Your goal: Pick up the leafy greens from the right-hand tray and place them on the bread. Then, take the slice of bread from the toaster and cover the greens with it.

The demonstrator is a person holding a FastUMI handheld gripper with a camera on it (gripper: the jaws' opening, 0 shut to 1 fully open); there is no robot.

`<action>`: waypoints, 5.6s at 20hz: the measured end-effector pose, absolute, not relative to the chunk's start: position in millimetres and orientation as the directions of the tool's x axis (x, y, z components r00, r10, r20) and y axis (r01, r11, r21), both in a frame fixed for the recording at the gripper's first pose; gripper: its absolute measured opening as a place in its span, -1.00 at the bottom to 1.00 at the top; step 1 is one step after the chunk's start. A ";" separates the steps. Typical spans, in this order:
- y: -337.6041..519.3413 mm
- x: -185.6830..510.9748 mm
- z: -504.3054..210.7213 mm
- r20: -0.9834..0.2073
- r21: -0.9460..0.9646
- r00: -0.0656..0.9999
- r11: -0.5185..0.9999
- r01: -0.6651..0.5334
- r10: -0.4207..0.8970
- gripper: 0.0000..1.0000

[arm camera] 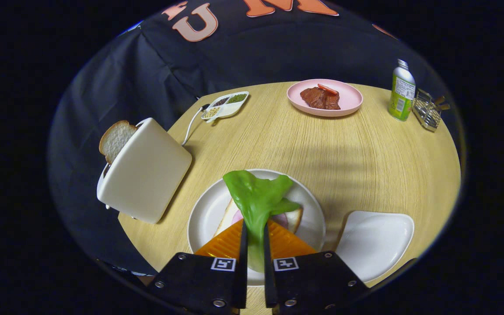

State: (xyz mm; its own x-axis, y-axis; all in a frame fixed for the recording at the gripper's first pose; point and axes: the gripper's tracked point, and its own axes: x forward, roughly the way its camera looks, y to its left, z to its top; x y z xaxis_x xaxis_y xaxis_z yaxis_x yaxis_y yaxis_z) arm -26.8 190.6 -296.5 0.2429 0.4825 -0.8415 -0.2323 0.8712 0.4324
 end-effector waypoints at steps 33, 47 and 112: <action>274.2 32.8 -154.8 -0.816 0.310 0.395 0.897 -0.315 0.422 0.88; 395.5 46.2 -113.8 -0.808 0.427 0.296 0.852 -0.303 0.510 0.90; 246.8 9.8 -176.7 -0.727 0.632 0.314 0.774 -0.043 0.611 -0.82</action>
State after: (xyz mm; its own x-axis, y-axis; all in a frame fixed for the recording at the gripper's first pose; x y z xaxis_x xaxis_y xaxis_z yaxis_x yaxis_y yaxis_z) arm 9.8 246.8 -176.7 0.3139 0.6108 -0.7269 -0.0427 0.7739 0.6319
